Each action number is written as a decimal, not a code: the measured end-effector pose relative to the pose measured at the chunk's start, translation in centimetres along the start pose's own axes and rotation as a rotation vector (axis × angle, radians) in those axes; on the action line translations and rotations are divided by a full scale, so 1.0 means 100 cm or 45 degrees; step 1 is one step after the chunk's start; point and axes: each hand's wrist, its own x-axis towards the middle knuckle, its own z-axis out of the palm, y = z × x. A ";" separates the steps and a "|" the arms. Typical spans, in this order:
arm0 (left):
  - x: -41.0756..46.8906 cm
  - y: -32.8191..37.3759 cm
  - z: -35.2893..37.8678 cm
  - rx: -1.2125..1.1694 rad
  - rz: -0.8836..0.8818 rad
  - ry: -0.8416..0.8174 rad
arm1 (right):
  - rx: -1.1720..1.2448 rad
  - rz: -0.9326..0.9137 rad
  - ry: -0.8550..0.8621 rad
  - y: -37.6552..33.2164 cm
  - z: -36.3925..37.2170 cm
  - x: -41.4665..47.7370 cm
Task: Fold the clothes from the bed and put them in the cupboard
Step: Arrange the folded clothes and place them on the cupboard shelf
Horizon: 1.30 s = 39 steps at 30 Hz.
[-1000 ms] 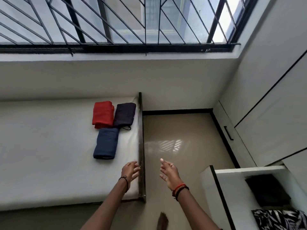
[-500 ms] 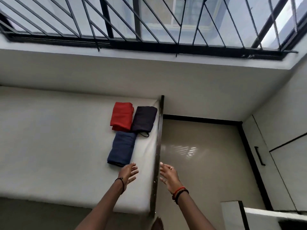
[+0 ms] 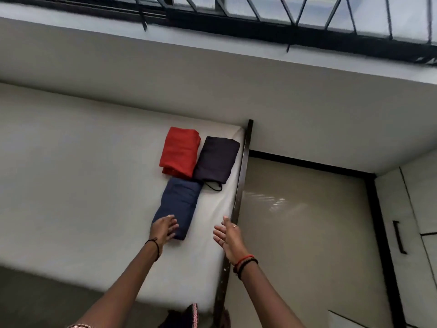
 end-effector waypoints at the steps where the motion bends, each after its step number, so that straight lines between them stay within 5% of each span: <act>1: 0.019 -0.001 -0.003 0.028 0.044 0.049 | -0.002 0.019 0.000 0.003 0.006 0.014; 10: 0.169 -0.030 -0.028 0.454 0.147 0.241 | -0.215 0.108 0.102 0.043 0.046 0.139; 16: 0.239 -0.034 -0.034 0.602 0.044 0.101 | -0.320 0.121 0.132 0.063 0.082 0.208; 23: 0.281 -0.033 -0.038 0.759 0.240 0.027 | -0.287 -0.025 0.112 0.078 0.116 0.257; 39: 0.214 -0.035 -0.051 0.344 -0.304 -0.414 | -0.071 0.144 -0.278 0.092 0.091 0.194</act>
